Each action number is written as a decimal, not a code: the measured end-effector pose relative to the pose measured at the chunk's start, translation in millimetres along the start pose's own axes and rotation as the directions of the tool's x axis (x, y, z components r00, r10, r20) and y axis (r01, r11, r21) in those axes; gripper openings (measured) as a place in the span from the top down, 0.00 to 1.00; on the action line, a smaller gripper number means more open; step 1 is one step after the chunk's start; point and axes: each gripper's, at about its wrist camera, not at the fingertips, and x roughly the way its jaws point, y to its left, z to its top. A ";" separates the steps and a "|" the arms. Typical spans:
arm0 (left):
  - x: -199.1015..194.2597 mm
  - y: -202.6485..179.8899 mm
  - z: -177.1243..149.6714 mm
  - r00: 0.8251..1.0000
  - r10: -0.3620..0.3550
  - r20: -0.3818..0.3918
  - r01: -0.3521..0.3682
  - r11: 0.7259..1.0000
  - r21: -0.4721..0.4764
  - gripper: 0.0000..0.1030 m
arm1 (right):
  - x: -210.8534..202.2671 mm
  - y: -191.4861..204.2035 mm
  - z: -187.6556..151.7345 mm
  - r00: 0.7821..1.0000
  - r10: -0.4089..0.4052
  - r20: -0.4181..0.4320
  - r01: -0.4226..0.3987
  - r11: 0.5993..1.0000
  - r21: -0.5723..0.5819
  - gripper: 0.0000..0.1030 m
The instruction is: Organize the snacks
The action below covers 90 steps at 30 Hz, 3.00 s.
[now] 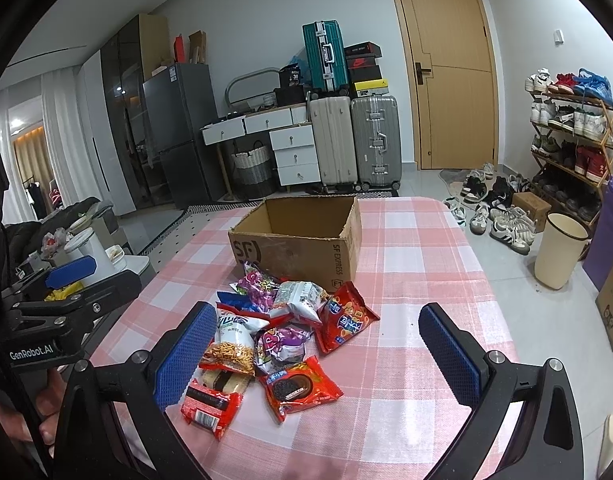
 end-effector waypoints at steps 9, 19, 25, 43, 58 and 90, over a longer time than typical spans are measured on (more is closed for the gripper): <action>-2.9 1.7 0.1 1.000 -0.001 0.011 0.001 1.000 -0.006 0.01 | 3.8 -1.9 -1.3 1.000 0.000 -0.001 0.000 1.000 -0.003 0.00; -2.7 3.0 -0.2 1.000 0.000 0.015 0.001 1.000 -0.013 0.01 | 1.4 -2.3 -0.4 1.000 0.002 0.001 -0.002 1.000 -0.003 0.00; -2.4 3.4 0.0 1.000 0.000 0.015 0.001 1.000 -0.013 0.01 | 2.0 -1.7 -0.9 1.000 0.001 0.000 -0.001 1.000 -0.004 0.00; -2.8 4.7 -5.7 0.999 -0.049 0.006 0.049 0.999 -0.019 0.01 | 0.5 -7.3 -1.2 1.000 0.000 -0.005 0.000 1.000 -0.003 0.00; 29.3 23.8 -56.3 0.969 -0.217 -0.122 0.217 0.976 -0.017 0.01 | 3.6 -12.0 -10.4 1.000 -0.008 -0.020 0.008 1.000 0.000 0.00; 145.5 1.7 -130.0 0.876 -0.230 -0.423 0.240 0.970 -0.030 0.15 | 55.2 -41.7 -44.8 0.993 -0.005 -0.122 0.013 0.998 0.068 0.00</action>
